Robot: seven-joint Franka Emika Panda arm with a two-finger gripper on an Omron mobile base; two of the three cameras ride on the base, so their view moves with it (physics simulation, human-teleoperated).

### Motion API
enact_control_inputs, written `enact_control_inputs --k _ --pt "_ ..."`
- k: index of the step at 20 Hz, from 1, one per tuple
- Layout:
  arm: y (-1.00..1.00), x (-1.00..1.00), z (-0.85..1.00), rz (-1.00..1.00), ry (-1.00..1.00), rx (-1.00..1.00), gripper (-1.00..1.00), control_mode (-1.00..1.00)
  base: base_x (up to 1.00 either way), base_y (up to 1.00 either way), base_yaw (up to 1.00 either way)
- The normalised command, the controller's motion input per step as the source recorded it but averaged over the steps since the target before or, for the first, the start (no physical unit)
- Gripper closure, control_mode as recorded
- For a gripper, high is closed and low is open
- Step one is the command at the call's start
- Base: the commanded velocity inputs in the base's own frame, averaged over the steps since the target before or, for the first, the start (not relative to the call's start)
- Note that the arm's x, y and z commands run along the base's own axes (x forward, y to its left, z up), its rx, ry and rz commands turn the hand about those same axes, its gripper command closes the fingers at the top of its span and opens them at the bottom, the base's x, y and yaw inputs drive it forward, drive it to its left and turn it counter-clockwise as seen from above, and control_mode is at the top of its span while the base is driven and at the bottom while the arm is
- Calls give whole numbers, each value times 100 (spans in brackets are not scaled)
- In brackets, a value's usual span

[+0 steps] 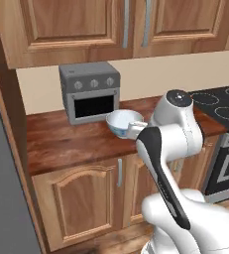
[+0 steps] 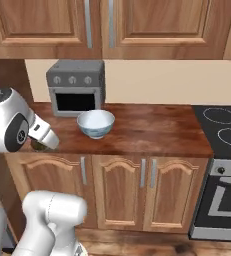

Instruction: Take the eggplant, kiwi, and kiwi from the freezer and place them in the bowl on the counter.

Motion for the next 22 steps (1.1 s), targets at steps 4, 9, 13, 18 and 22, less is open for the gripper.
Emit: enact_control_inputs --k 4,9,13,18,22 --pt "0 0 0 0 0 0 100 100 100 -69 1" --pt "0 0 0 0 0 0 100 100 97 -8 12" --pt "2 56 -29 11 7 0 100 -100 22 0 4" --pt "-1 55 -39 11 9 -1 100 -100 0 0 0" --pt "-3 15 -35 1 0 -2 100 -100 0 0 0"
